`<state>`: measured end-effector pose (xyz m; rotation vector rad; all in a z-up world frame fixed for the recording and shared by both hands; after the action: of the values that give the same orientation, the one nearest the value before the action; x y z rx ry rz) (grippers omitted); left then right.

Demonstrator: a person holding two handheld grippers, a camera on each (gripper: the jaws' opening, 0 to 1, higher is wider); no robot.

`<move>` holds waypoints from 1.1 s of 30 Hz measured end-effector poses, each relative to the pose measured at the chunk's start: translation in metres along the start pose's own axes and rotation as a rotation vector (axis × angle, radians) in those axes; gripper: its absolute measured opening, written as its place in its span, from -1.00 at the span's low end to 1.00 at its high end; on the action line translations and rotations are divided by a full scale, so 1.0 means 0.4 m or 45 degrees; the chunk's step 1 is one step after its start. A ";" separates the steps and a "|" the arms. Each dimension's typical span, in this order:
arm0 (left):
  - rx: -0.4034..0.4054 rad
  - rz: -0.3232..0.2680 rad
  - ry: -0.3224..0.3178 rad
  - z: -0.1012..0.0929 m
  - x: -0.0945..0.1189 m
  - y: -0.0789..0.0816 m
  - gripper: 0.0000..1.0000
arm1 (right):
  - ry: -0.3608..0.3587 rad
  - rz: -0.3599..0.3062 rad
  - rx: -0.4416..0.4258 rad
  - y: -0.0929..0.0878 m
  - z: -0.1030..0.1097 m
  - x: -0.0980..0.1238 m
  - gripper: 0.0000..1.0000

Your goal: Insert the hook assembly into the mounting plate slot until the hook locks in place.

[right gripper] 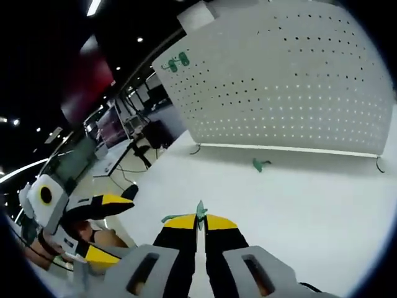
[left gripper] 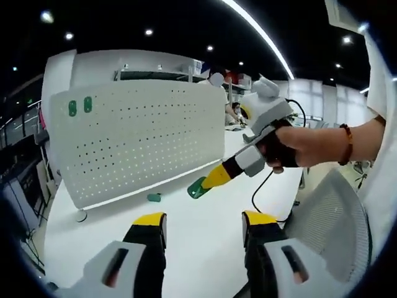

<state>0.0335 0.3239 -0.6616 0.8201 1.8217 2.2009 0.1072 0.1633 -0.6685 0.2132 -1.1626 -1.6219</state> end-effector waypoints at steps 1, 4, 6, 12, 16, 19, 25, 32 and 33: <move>-0.015 -0.001 0.006 -0.004 -0.001 0.000 -0.02 | 0.006 0.005 0.002 0.001 0.001 0.003 -0.95; -0.022 0.005 0.001 -0.019 -0.004 0.003 -0.06 | 0.057 0.014 -0.012 0.007 0.012 0.015 -0.95; -0.062 0.003 0.021 -0.026 -0.007 0.007 -0.11 | 0.069 0.031 -0.001 0.008 0.017 0.020 -0.95; -0.119 -0.005 0.048 -0.039 -0.013 0.014 -0.33 | 0.125 0.098 0.001 0.000 0.026 0.034 -0.95; -0.213 -0.006 0.052 -0.049 -0.021 0.020 -0.45 | 0.144 0.118 0.001 -0.004 0.032 0.043 -0.95; -0.293 -0.007 0.046 -0.061 -0.030 0.026 -0.49 | 0.159 0.122 -0.008 -0.004 0.037 0.049 -0.95; -0.370 -0.004 0.028 -0.082 -0.045 0.032 -0.63 | 0.173 0.142 -0.001 -0.008 0.048 0.055 -0.94; -0.482 -0.001 0.014 -0.098 -0.052 0.032 -0.76 | 0.198 0.161 -0.038 -0.023 0.053 0.059 -0.94; -0.495 0.000 0.015 -0.100 -0.052 0.032 -0.78 | 0.199 0.165 -0.044 -0.026 0.053 0.059 -0.94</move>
<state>0.0334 0.2771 -0.6599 0.7230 1.3263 2.4474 0.0770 0.1554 -0.6561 0.2332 -1.0082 -1.4836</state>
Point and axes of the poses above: the point that each gripper's makers call its tool centre point, and the gripper's own axes: x roughly backward along the fingers, z roughly to its left, y roughly out of its top, the point moved 8 cm from there along x, roughly backward along the fingers, and after that the axes turned 14 degrees about y, right-handed, at the moved point
